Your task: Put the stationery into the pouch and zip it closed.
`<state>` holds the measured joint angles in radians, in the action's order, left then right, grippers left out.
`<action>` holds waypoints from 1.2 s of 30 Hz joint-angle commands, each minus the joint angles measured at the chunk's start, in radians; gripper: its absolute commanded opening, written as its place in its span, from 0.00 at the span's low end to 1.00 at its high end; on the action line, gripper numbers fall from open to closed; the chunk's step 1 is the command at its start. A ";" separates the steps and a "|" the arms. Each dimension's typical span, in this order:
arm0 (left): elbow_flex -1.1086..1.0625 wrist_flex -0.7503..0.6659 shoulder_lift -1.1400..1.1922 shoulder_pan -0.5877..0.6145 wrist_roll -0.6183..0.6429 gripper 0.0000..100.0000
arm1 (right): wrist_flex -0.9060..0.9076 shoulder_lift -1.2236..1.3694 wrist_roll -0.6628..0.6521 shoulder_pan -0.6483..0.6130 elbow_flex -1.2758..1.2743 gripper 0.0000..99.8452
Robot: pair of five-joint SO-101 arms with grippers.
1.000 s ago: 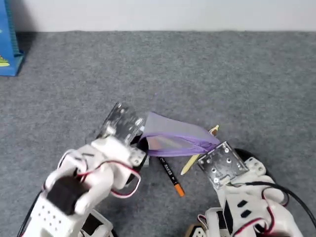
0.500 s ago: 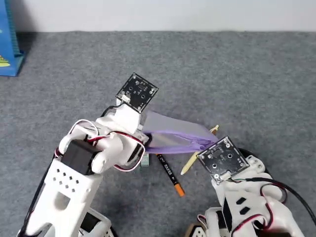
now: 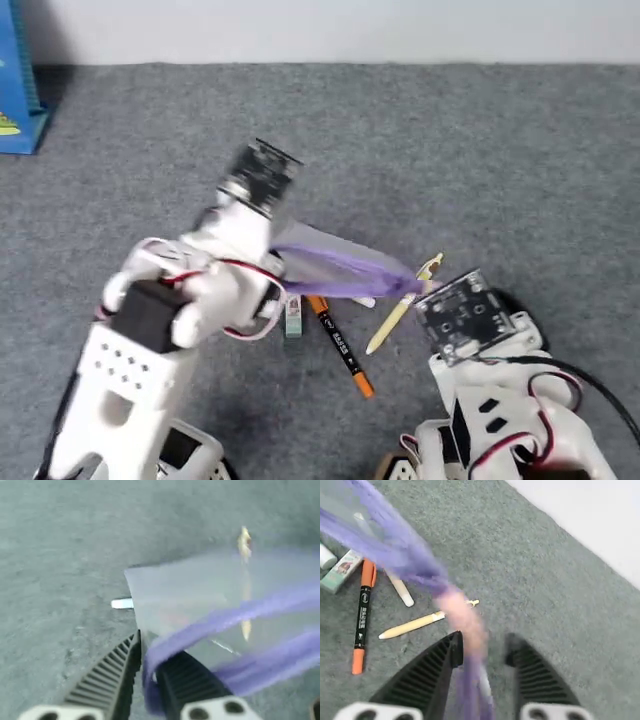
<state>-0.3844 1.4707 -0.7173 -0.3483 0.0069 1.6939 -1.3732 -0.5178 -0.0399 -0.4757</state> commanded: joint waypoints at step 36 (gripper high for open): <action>0.097 0.086 -0.023 0.583 0.031 0.01 | -0.252 0.926 0.614 0.019 0.025 0.23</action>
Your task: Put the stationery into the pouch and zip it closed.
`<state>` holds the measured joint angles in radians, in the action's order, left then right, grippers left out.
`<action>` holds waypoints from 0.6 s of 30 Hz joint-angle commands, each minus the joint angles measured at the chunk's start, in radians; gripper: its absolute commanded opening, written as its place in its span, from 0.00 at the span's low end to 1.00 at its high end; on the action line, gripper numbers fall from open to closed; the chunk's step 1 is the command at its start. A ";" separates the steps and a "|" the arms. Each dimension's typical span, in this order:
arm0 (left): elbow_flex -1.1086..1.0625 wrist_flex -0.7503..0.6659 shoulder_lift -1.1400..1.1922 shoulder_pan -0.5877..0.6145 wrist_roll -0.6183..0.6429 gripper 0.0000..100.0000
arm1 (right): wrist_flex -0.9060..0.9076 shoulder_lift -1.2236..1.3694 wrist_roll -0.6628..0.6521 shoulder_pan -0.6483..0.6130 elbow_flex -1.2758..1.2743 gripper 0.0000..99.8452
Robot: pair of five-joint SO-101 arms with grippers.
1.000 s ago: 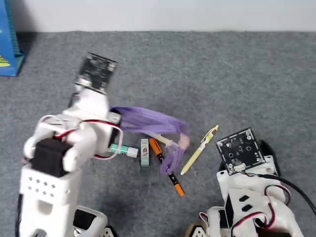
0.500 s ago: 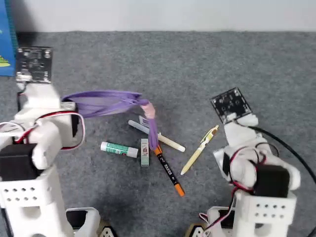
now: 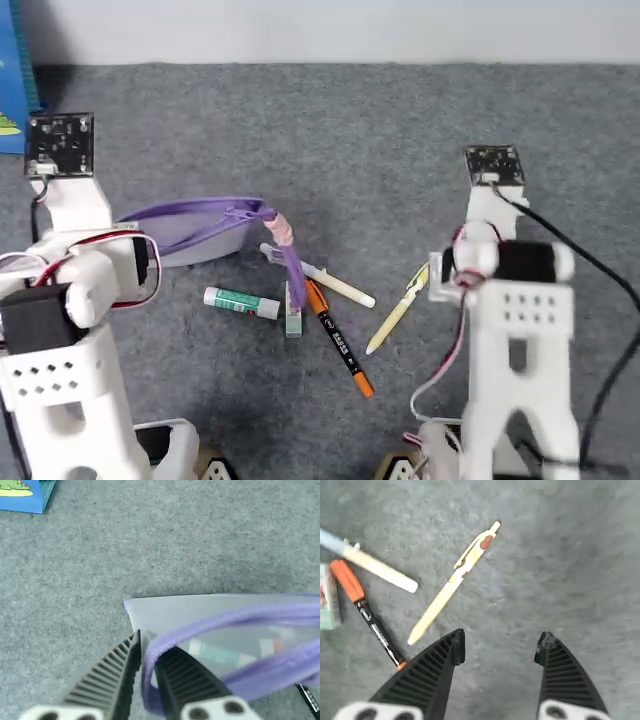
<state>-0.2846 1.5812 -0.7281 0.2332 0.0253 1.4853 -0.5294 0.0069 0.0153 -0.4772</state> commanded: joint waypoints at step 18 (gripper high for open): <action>-0.013 -0.021 -0.012 0.005 0.014 0.01 | -0.561 0.568 0.400 -0.058 0.025 0.23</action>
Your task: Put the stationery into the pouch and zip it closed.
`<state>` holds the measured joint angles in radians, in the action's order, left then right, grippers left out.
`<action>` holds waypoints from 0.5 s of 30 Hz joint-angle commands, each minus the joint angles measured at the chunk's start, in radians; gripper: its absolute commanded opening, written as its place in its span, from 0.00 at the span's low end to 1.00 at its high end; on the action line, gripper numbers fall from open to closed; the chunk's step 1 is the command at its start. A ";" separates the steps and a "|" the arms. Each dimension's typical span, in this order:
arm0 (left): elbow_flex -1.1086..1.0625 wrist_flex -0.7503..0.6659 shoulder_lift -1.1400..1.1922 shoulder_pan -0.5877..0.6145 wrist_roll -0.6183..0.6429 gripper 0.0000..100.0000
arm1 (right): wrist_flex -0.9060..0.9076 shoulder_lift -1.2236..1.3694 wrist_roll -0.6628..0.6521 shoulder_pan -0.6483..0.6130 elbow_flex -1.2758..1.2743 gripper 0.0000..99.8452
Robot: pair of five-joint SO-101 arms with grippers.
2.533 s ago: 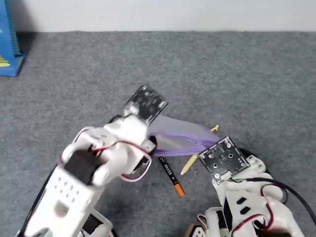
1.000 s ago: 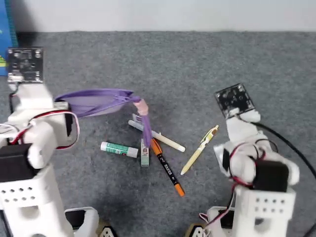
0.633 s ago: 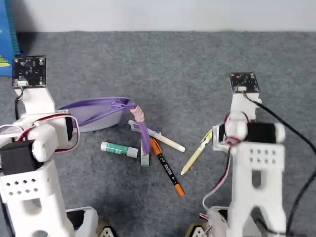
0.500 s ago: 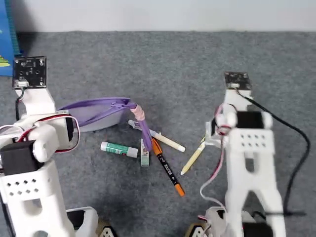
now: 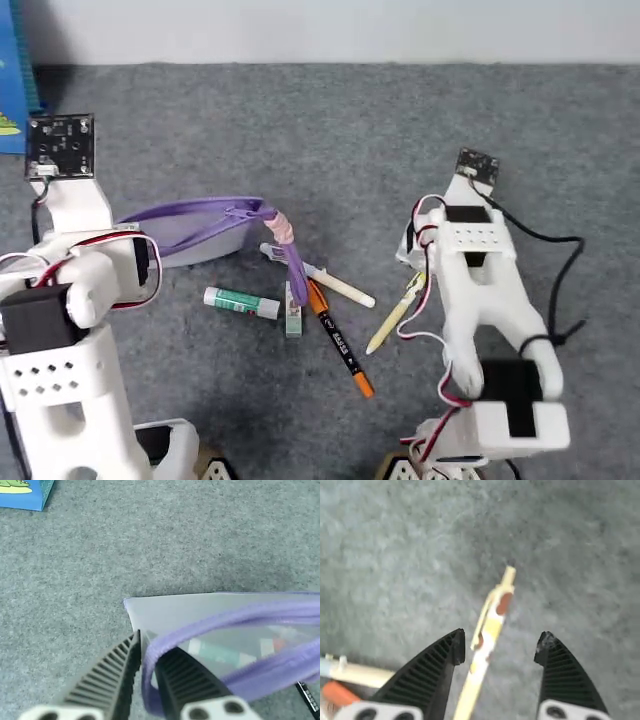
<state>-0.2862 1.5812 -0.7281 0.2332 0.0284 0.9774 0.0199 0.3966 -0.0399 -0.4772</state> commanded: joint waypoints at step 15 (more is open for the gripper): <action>-0.050 -0.028 -0.014 0.003 0.011 0.01 | -0.044 0.162 0.071 -0.002 0.061 0.04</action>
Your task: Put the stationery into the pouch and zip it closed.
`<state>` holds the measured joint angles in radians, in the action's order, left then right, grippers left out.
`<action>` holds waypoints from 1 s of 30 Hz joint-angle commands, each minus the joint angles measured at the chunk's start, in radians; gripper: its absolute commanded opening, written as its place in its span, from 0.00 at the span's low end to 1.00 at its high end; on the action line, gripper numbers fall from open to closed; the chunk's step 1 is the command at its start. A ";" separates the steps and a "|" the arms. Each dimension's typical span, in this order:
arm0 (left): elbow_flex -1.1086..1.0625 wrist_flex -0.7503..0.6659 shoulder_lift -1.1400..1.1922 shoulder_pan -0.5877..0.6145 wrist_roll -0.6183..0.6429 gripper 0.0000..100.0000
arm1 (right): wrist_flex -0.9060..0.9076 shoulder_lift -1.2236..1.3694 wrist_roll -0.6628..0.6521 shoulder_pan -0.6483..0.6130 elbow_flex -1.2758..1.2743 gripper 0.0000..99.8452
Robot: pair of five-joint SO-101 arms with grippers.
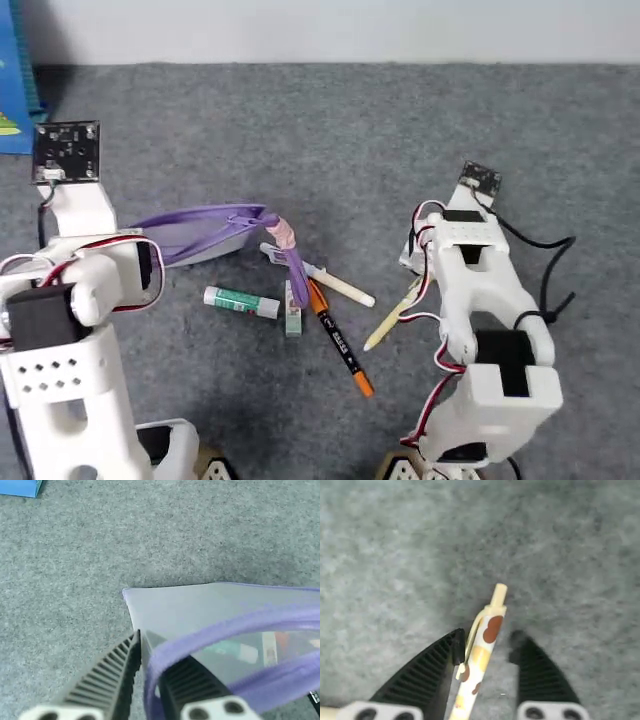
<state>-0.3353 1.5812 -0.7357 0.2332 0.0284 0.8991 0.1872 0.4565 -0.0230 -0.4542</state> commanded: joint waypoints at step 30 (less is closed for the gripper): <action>0.001 0.000 -0.005 0.000 0.008 0.01 | 0.216 -1.245 -0.278 -0.555 0.038 0.01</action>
<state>-0.3353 1.5796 -0.7281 0.2332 0.0284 1.1922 -0.9835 0.1926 -0.5140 -0.4480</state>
